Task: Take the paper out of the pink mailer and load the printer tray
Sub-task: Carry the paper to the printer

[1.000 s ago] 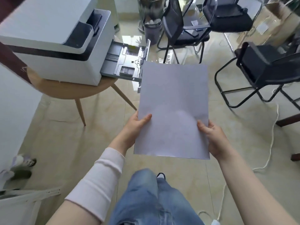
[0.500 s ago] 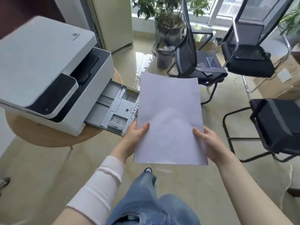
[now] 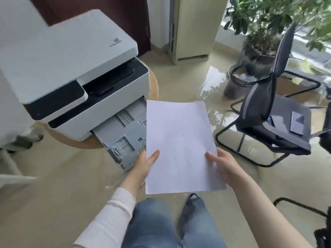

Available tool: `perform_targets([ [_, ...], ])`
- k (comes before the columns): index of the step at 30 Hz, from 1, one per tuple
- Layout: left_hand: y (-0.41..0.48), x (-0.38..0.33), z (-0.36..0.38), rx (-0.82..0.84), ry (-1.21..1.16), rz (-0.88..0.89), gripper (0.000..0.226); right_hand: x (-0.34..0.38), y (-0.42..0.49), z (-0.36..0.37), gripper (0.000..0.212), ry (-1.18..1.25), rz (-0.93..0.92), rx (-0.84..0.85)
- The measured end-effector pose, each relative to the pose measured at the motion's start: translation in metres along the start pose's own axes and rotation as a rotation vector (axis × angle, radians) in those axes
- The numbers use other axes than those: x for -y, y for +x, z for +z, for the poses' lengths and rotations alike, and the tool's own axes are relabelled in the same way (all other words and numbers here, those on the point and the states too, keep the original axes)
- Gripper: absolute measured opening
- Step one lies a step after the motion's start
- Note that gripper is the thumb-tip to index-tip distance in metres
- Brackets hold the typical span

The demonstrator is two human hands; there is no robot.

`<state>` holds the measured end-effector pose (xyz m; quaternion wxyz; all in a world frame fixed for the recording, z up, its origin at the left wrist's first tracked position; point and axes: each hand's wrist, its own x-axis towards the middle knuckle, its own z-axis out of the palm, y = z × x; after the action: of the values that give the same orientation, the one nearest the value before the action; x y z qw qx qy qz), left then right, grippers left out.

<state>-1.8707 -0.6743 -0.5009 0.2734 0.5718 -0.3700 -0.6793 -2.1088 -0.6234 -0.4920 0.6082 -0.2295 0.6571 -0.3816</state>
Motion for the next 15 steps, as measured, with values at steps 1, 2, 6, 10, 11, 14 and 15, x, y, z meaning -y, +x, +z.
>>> perform_targets([
  [1,-0.004,0.006,0.005,-0.036,-0.043,-0.02,0.03,0.005,0.007,-0.004,0.009,-0.07,0.01,0.018],
  [2,-0.007,0.011,0.01,-0.073,-0.081,-0.026,0.03,0.01,0.014,-0.007,0.01,-0.135,0.022,0.041],
  [6,-0.018,0.023,0.018,-0.228,-0.229,-0.056,0.028,0.025,0.045,-0.002,0.013,-0.318,0.056,0.143],
  [10,-0.021,0.033,0.009,-0.346,-0.333,-0.091,0.031,0.034,0.07,0.023,0.011,-0.456,0.064,0.217],
  [11,-0.02,0.033,0.005,-0.367,-0.356,-0.098,0.031,0.035,0.076,0.031,0.012,-0.483,0.071,0.236],
  [14,-0.018,0.035,-0.009,-0.394,-0.408,-0.096,0.024,0.039,0.093,0.054,0.017,-0.53,0.092,0.303],
  [15,-0.017,0.036,-0.014,-0.396,-0.423,-0.092,0.021,0.038,0.099,0.06,0.015,-0.54,0.102,0.309],
])
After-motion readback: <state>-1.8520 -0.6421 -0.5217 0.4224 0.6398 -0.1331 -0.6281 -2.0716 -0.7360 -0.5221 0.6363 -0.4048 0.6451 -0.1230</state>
